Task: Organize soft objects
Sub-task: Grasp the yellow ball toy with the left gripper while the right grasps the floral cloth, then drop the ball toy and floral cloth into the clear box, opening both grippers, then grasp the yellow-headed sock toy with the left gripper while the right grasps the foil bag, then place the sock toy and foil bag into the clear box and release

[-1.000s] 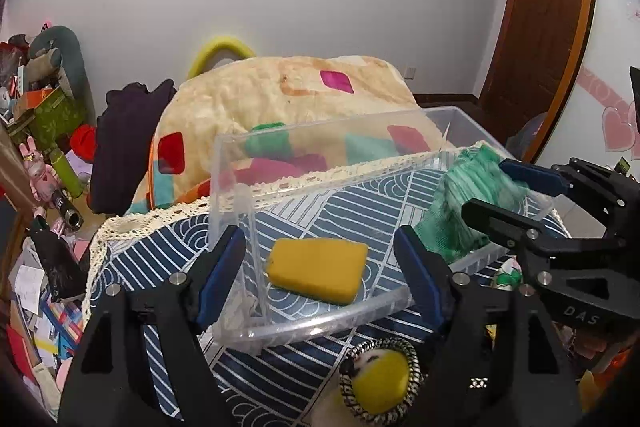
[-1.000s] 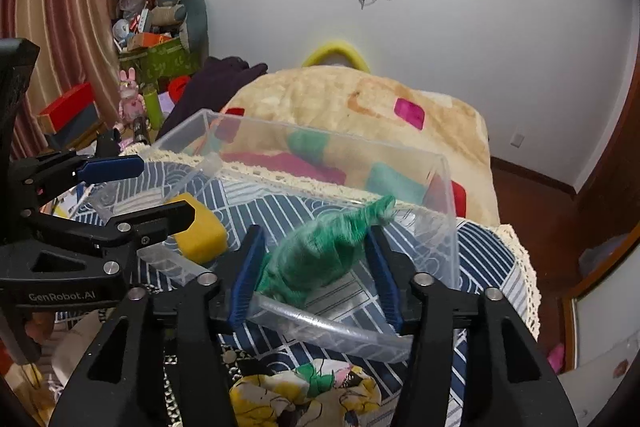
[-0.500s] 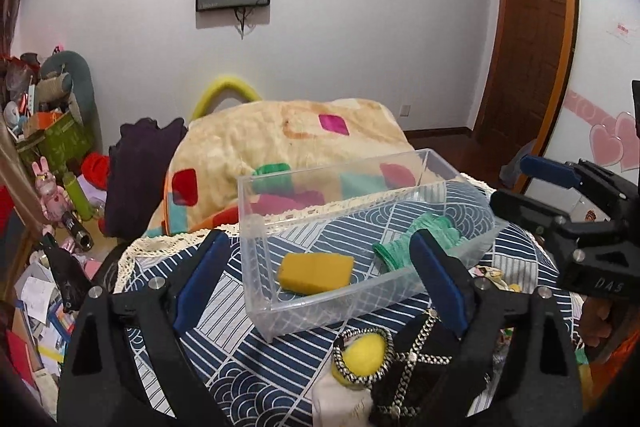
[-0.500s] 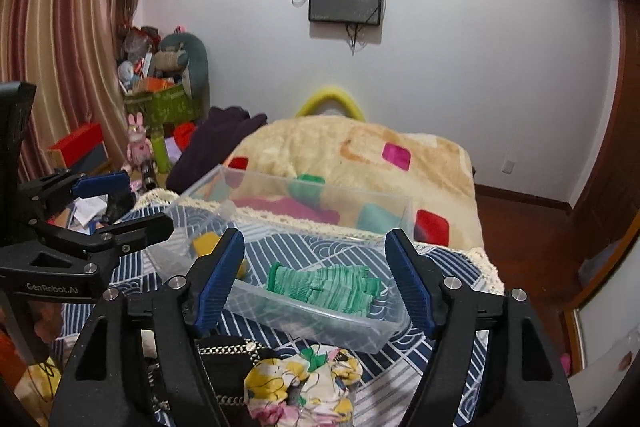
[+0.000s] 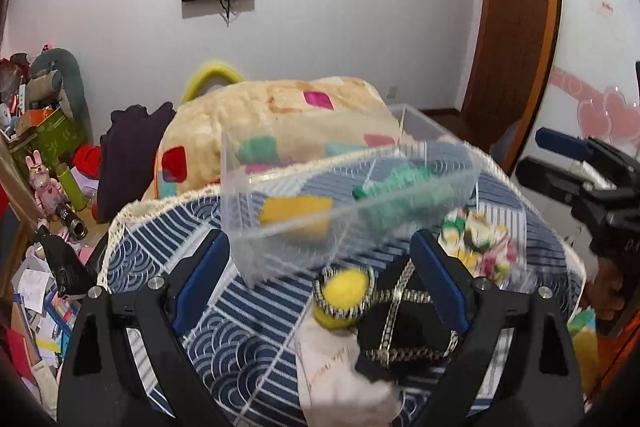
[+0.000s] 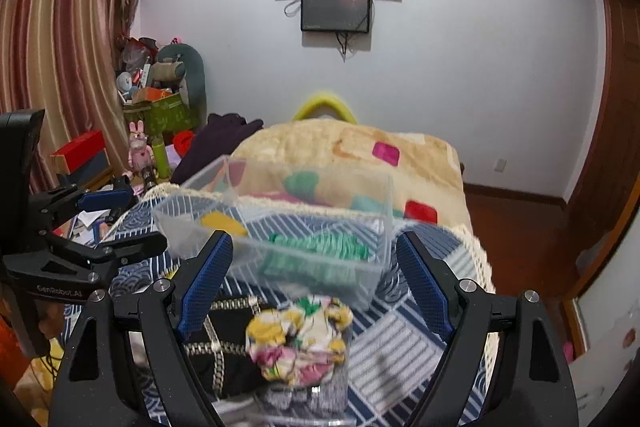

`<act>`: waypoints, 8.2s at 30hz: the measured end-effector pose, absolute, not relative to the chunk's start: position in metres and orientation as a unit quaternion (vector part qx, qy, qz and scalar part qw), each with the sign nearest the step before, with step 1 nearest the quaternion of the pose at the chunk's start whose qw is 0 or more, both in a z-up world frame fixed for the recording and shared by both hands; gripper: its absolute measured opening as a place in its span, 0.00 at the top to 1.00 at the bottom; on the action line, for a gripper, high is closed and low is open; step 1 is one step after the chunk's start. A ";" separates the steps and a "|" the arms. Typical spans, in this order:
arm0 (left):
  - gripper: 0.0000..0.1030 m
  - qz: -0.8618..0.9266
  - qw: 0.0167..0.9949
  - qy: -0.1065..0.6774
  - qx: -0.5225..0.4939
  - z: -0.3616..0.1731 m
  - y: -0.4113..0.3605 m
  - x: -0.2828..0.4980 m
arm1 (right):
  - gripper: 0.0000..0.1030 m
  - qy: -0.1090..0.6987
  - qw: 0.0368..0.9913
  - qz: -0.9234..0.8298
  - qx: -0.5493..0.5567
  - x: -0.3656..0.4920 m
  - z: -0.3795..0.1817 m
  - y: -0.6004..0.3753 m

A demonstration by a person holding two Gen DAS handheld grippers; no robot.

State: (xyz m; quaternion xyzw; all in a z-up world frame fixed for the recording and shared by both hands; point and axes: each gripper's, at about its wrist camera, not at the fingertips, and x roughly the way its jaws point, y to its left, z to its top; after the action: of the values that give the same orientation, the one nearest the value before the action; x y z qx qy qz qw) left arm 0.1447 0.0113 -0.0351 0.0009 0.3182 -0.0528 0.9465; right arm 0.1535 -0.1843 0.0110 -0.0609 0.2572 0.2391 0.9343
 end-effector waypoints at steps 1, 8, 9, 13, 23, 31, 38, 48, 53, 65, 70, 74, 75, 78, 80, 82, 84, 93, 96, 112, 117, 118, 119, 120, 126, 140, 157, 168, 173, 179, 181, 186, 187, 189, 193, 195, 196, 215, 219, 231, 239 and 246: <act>0.10 -0.053 0.945 0.322 0.002 -0.039 0.010 0.143 | 0.20 0.261 0.934 0.239 -0.057 0.154 0.008 -0.186; 0.10 -0.074 0.939 0.335 -0.005 -0.064 0.003 0.135 | 0.20 0.299 0.921 0.246 -0.032 0.147 -0.021 -0.194; 0.11 -0.077 0.939 0.336 -0.007 -0.066 0.002 0.135 | 0.21 0.303 0.920 0.246 -0.033 0.147 -0.024 -0.194; 0.25 -0.086 0.935 0.343 -0.016 -0.073 -0.001 0.138 | 0.21 0.314 0.914 0.253 -0.039 0.143 -0.035 -0.190; 0.45 -0.086 0.936 0.341 -0.026 -0.080 -0.001 0.134 | 0.26 0.345 0.896 0.278 -0.031 0.146 -0.052 -0.186; 0.64 -0.092 0.933 0.345 -0.043 -0.083 0.003 0.138 | 0.46 0.361 0.891 0.273 -0.027 0.148 -0.059 -0.189; 0.73 -0.094 0.936 0.336 -0.044 -0.077 0.005 0.133 | 0.60 0.359 0.894 0.267 -0.032 0.147 -0.057 -0.192; 0.79 -0.094 0.941 0.321 -0.046 -0.067 0.005 0.127 | 0.87 0.344 0.899 0.269 -0.032 0.145 -0.051 -0.193; 0.79 -0.095 0.945 0.309 -0.046 -0.059 0.007 0.120 | 0.89 0.329 0.902 0.278 -0.021 0.143 -0.042 -0.197; 0.80 -0.093 0.954 0.278 -0.055 -0.036 0.015 0.108 | 0.89 0.294 0.915 0.275 -0.015 0.135 -0.022 -0.200; 0.79 -0.087 0.958 0.265 -0.061 -0.025 0.021 0.107 | 0.89 0.276 0.922 0.273 -0.014 0.134 -0.009 -0.204; 0.79 -0.081 0.961 0.256 -0.069 -0.018 0.028 0.109 | 0.89 0.259 0.928 0.269 -0.007 0.135 0.003 -0.207; 0.79 -0.079 0.961 0.254 -0.070 -0.017 0.030 0.111 | 0.89 0.254 0.929 0.268 -0.003 0.135 0.007 -0.208; 0.79 -0.073 0.963 0.249 -0.070 -0.012 0.034 0.114 | 0.89 0.245 0.932 0.268 0.002 0.138 0.015 -0.208; 0.79 -0.068 0.964 0.247 -0.067 -0.010 0.035 0.117 | 0.89 0.239 0.933 0.269 -0.002 0.142 0.019 -0.204; 0.79 -0.069 0.965 0.245 -0.066 -0.009 0.036 0.122 | 0.89 0.234 0.934 0.269 -0.010 0.143 0.021 -0.198; 0.79 -0.070 0.964 0.247 -0.065 -0.009 0.035 0.129 | 0.89 0.228 0.936 0.267 -0.022 0.146 0.023 -0.191; 0.79 -0.074 0.959 0.268 -0.056 -0.019 0.024 0.167 | 0.89 0.234 0.932 0.272 -0.051 0.173 0.023 -0.156; 0.79 -0.080 0.955 0.280 -0.062 -0.023 0.023 0.182 | 0.89 0.246 0.929 0.270 -0.053 0.185 0.019 -0.150; 0.79 -0.107 0.930 0.350 -0.040 -0.051 -0.003 0.235 | 0.89 0.325 0.912 0.240 -0.072 0.224 -0.015 -0.142; 0.79 -0.102 0.929 0.356 -0.025 -0.053 -0.007 0.237 | 0.89 0.339 0.906 0.241 -0.078 0.229 -0.020 -0.143; 0.79 -0.102 0.929 0.355 -0.023 -0.053 -0.008 0.236 | 0.89 0.342 0.905 0.242 -0.077 0.230 -0.021 -0.144; 0.79 -0.102 0.929 0.355 -0.023 -0.052 -0.008 0.236 | 0.89 0.345 0.904 0.243 -0.077 0.230 -0.021 -0.144; 0.79 -0.102 0.929 0.356 -0.022 -0.052 -0.009 0.235 | 0.89 0.347 0.903 0.243 -0.077 0.231 -0.021 -0.143; 0.70 -0.100 0.927 0.360 -0.031 -0.051 -0.005 0.233 | 0.84 0.350 0.902 0.240 -0.079 0.228 -0.021 -0.147; 0.43 -0.104 0.934 0.340 -0.038 -0.032 0.000 0.212 | 0.41 0.310 0.917 0.238 -0.081 0.205 -0.002 -0.156; 0.20 -0.080 0.956 0.278 -0.043 0.006 0.010 0.159 | 0.32 0.248 0.933 0.256 -0.056 0.171 0.028 -0.176; 0.20 -0.063 0.953 0.293 -0.034 -0.021 0.009 0.139 | 0.26 0.266 0.930 0.245 -0.062 0.153 0.001 -0.187; 0.20 -0.056 0.950 0.306 -0.023 -0.040 0.009 0.133 | 0.26 0.298 0.924 0.235 -0.045 0.153 -0.022 -0.196; 0.27 -0.051 0.940 0.335 -0.026 -0.061 0.009 0.137 | 0.26 0.333 0.915 0.224 -0.049 0.155 -0.046 -0.196; 0.31 -0.053 0.937 0.344 -0.031 -0.066 0.008 0.139 | 0.26 0.344 0.910 0.224 -0.048 0.154 -0.054 -0.197; 0.31 -0.056 0.933 0.355 -0.026 -0.078 0.004 0.144 | 0.26 0.356 0.906 0.218 -0.062 0.149 -0.065 -0.197; 0.31 -0.056 0.932 0.356 -0.025 -0.079 0.004 0.144 | 0.26 0.357 0.906 0.216 -0.065 0.148 -0.066 -0.196; 0.31 -0.056 0.931 0.361 -0.027 -0.083 0.004 0.145 | 0.26 0.365 0.903 0.217 -0.063 0.148 -0.070 -0.198; 0.39 -0.046 0.930 0.365 -0.021 -0.090 0.005 0.147 | 0.26 0.373 0.899 0.222 -0.054 0.147 -0.072 -0.202; 0.39 -0.049 0.929 0.367 -0.027 -0.094 0.006 0.147 | 0.26 0.375 0.897 0.227 -0.054 0.146 -0.072 -0.202; 0.39 -0.052 0.927 0.369 -0.031 -0.096 0.007 0.147 | 0.27 0.374 0.897 0.230 -0.055 0.145 -0.072 -0.203; 0.60 -0.093 0.920 0.379 -0.043 -0.098 0.002 0.143 | 0.72 0.371 0.895 0.244 -0.042 0.143 -0.067 -0.201; 0.60 -0.088 0.924 0.370 -0.044 -0.092 0.004 0.137 | 0.72 0.361 0.902 0.235 -0.035 0.142 -0.060 -0.208; 0.60 -0.086 0.942 0.321 -0.050 -0.054 0.013 0.114 | 0.72 0.322 0.915 0.240 -0.026 0.135 -0.031 -0.206; 0.60 -0.070 0.955 0.283 -0.052 -0.029 0.020 0.110 | 0.72 0.279 0.925 0.256 -0.022 0.143 -0.007 -0.191; 0.60 -0.048 0.963 0.260 -0.056 -0.016 0.033 0.120 | 0.72 0.259 0.929 0.263 -0.012 0.161 0.008 -0.174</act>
State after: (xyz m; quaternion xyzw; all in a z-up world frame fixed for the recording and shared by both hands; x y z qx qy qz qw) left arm 0.1201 0.0331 -0.0158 -0.0556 0.2601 -0.0476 0.9628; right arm 0.1609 -0.1743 0.0082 -0.0120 0.2590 0.2627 0.9294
